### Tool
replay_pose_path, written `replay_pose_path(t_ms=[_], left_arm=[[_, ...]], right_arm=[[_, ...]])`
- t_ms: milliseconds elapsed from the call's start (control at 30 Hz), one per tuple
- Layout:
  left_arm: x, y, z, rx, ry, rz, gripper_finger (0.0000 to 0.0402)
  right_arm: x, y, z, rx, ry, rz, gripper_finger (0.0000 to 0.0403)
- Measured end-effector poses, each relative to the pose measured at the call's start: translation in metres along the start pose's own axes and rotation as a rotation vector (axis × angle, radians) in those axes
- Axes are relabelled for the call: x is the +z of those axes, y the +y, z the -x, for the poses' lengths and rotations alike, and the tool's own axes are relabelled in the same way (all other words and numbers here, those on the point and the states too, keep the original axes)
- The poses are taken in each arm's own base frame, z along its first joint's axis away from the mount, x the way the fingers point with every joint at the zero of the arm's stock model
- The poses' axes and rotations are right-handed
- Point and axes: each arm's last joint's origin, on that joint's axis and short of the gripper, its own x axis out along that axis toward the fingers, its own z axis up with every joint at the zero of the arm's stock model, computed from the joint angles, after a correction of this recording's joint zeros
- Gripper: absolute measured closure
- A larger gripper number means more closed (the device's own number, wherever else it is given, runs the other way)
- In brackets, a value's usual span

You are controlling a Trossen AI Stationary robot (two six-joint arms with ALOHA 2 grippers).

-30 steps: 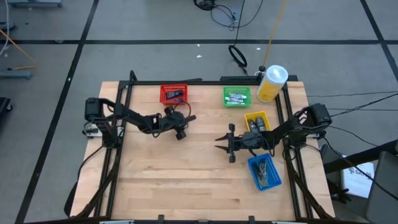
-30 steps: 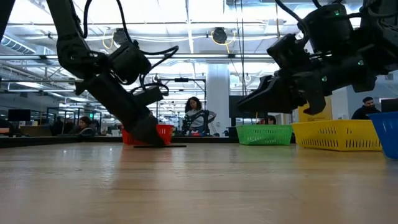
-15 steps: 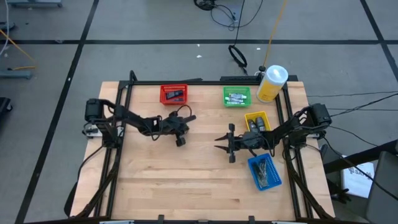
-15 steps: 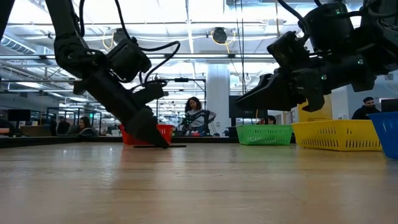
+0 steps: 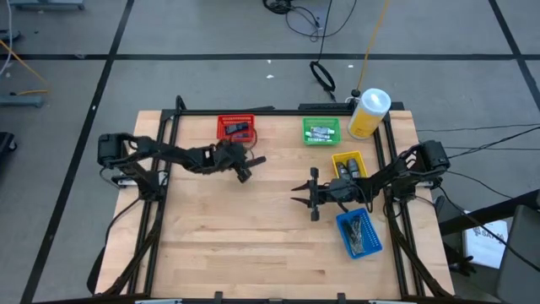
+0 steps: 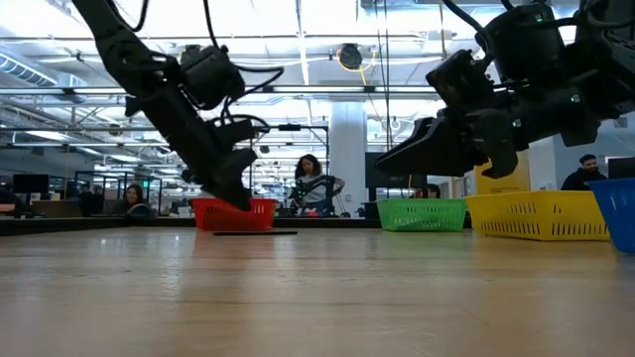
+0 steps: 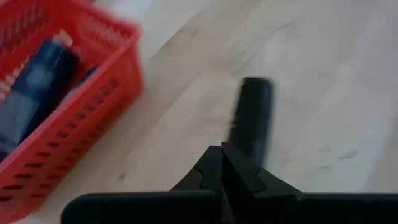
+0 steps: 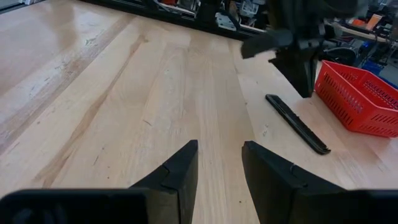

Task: Pick & Place Travel size toiletries
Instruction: Put the black comb into the blue bin

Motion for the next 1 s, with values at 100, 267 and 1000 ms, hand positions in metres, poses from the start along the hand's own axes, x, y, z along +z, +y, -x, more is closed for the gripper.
replay_pose_path(t_ms=[100,267,1000], left_arm=[[-0.003,0.015,-0.008,-0.003,0.052,0.031,0.0395],[-0.008,0.027,-0.023,0.032,0.09,0.005,0.0399],[-0.027,-0.04,-0.041,-0.164,-0.047,-0.026,0.0399]], right_arm=[[0.0,0.0,0.0,0.0,0.001,0.0,0.0287],[0.0,0.0,0.0,0.001,0.003,0.001,0.0287],[-0.001,0.0,0.0,0.002,0.012,-0.048,0.0287]])
